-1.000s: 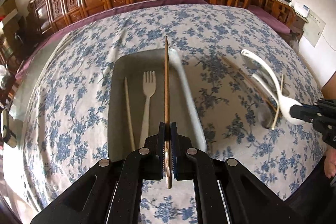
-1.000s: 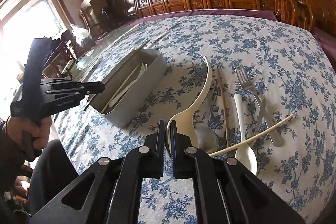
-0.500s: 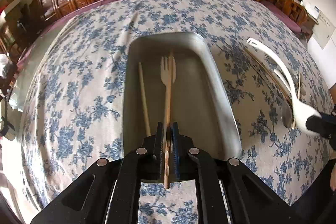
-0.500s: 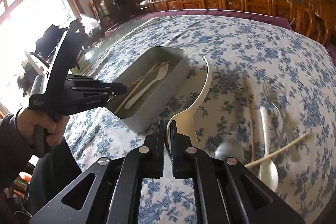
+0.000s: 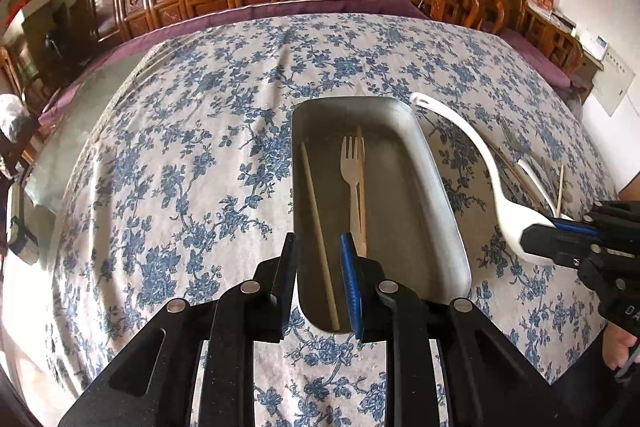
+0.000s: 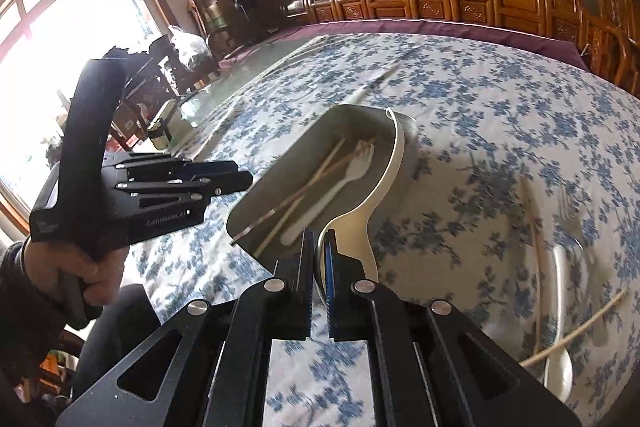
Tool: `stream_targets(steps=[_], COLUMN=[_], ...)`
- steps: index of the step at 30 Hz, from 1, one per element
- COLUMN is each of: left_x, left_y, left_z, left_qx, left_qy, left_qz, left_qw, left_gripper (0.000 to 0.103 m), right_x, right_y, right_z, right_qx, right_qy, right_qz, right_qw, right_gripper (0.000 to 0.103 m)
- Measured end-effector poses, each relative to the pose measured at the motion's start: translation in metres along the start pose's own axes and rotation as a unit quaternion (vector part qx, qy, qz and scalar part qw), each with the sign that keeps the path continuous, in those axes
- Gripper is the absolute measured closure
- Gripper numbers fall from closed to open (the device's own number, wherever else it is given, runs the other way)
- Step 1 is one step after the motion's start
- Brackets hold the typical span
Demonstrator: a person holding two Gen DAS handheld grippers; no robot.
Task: Organize utensils
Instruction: 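Lower the chopstick into the tray with the left tool while the right tool carries the ladle toward it, then lower the white ladle into the tray and open the right tool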
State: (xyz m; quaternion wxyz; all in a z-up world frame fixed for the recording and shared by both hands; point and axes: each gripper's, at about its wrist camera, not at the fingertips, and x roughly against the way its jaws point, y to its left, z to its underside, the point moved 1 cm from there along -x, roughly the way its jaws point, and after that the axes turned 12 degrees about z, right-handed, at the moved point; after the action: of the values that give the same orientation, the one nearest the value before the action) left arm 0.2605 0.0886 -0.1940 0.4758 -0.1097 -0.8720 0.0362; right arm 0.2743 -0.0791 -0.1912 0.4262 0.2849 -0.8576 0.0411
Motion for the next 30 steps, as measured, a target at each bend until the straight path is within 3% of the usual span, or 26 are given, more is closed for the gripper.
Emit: stream_targets(steps=[5,13,16,19,30], left_x=[-0.002,-0.021,-0.028,-0.033,-0.039], left_y=[0.0,-0.01,-0.012,-0.011,0.001], left_z=[0.006,0.013,0.013,0.014,0.008], left_qx=[-0.003,-0.009,-0.014,-0.019,-0.038], left_qy=[0.014,0.038,0.047,0.055,0.054], left_qz=[0.035,0.056,0.051,0.043,0.015], left_qw=[0.9993,0.9977,0.9975,0.9974,0.9977], left_gripper=[0.083,0.083,0.083,0.098,0.097], right_x=[-0.007,-0.011,-0.011,-0.011,-0.013], right_y=[0.012,0.01,0.008,0.008,0.009], right_z=[-0.007,-0.007,-0.007,-0.007,-0.004], right_qx=[0.007,0.003,0.002,0.003,0.003], right_qy=[0.0,0.002,0.001,0.001,0.003], right_qz=[-0.003,0.002,0.002,0.002,0.0], right_qw=[1.0,1.0,1.0,1.0,1.0], right_gripper=[0.097,0.097,0.097,0.097,0.097])
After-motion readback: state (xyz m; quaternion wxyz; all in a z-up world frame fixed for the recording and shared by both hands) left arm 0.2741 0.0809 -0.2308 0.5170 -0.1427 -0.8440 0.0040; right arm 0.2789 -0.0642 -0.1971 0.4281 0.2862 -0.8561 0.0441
